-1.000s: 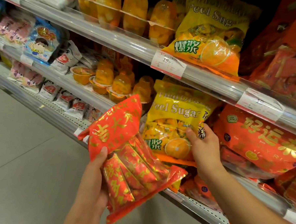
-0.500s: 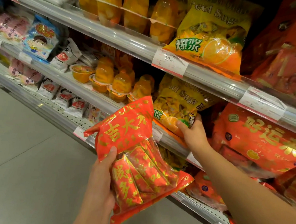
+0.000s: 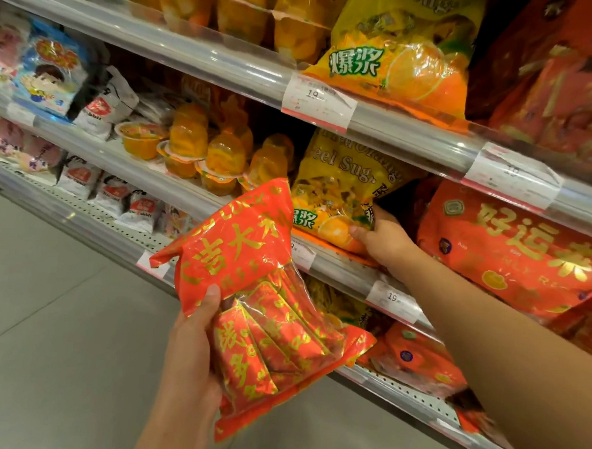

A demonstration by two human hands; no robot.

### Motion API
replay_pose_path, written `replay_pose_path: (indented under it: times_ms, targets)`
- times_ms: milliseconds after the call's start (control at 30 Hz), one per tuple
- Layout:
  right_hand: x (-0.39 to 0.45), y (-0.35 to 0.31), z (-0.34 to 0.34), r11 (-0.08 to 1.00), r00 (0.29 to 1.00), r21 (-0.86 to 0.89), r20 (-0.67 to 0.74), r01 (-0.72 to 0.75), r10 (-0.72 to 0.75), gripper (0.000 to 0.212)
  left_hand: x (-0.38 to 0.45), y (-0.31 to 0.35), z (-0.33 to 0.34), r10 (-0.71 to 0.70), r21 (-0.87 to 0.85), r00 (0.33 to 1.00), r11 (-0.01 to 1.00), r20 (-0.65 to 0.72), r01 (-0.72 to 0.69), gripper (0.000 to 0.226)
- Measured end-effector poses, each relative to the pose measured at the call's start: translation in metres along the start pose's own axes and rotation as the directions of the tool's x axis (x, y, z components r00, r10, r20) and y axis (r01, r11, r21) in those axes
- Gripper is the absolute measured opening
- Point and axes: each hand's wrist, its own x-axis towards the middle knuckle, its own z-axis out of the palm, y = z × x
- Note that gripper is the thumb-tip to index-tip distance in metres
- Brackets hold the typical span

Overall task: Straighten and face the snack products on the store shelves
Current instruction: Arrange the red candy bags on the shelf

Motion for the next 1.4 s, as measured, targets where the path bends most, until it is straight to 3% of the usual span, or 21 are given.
replay_pose_path:
  times_ms: [167, 267, 333, 400, 467, 567, 667, 800, 867, 1000, 1167, 1300, 1400]
  targets:
    - [-0.003, -0.004, 0.002, 0.996, 0.995, -0.024, -0.050, -0.085, 0.084, 0.057, -0.001, -0.008, 0.005, 0.007, 0.009, 0.999, 1.000, 0.035, -0.007, 0.045]
    - [-0.028, -0.006, 0.002, 0.998, 0.991, -0.009, -0.115, -0.065, 0.064, 0.076, 0.000, -0.012, 0.007, 0.028, 0.023, 0.999, 0.999, 0.023, -0.028, 0.050]
    - [-0.060, -0.006, 0.002, 1.000, 0.979, -0.020, -0.203, -0.019, 0.014, 0.085, 0.001, -0.014, 0.009, 0.054, 0.035, 0.998, 0.998, 0.025, -0.054, 0.049]
    - [-0.095, -0.005, 0.004, 0.994, 0.960, 0.007, -0.261, 0.109, -0.103, 0.075, 0.001, -0.017, 0.011, 0.087, 0.056, 0.996, 0.995, 0.015, -0.088, 0.044]
    - [-0.123, -0.004, 0.012, 0.983, 0.979, 0.094, -0.140, 0.160, -0.147, 0.055, -0.002, -0.020, 0.015, 0.112, 0.079, 0.994, 0.991, 0.019, -0.113, 0.041]
    - [-0.146, -0.005, 0.027, 0.926, 0.985, 0.376, 0.165, -0.027, -0.038, 0.034, -0.003, -0.026, 0.021, 0.113, 0.099, 0.993, 0.988, 0.030, -0.116, 0.042]
    - [-0.153, -0.002, 0.026, 0.857, 0.975, 0.513, 0.212, -0.058, -0.061, 0.051, -0.007, -0.027, 0.029, 0.134, 0.125, 0.989, 0.982, 0.061, -0.141, 0.041]
    - [-0.168, 0.006, 0.027, 0.883, 0.953, 0.464, 0.291, -0.063, -0.085, 0.071, -0.015, -0.032, 0.034, 0.197, 0.228, 0.963, 0.944, 0.182, -0.236, 0.038]
    - [-0.175, 0.019, 0.025, 0.865, 0.969, 0.495, 0.242, -0.083, -0.046, 0.073, -0.016, -0.035, 0.035, 0.214, 0.264, 0.944, 0.923, 0.249, -0.279, 0.044]
    - [-0.190, 0.043, 0.014, 0.819, 0.990, 0.565, 0.135, -0.101, 0.029, 0.069, -0.022, -0.046, 0.037, 0.171, 0.356, 0.922, 0.886, 0.347, -0.298, 0.082]
    - [-0.214, 0.070, 0.007, 0.750, 0.992, 0.654, 0.003, -0.098, 0.127, 0.058, -0.032, -0.062, 0.048, 0.086, 0.458, 0.869, 0.822, 0.487, -0.338, 0.036]
    - [-0.239, 0.094, -0.019, 0.708, 0.979, 0.699, -0.055, -0.101, 0.194, 0.055, -0.052, -0.068, 0.070, 0.044, 0.545, 0.795, 0.705, 0.605, -0.453, 0.037]
    - [-0.259, 0.119, -0.056, 0.680, 0.959, 0.722, -0.087, -0.126, 0.270, 0.060, -0.072, -0.076, 0.103, 0.027, 0.554, 0.713, 0.609, 0.701, -0.567, 0.060]
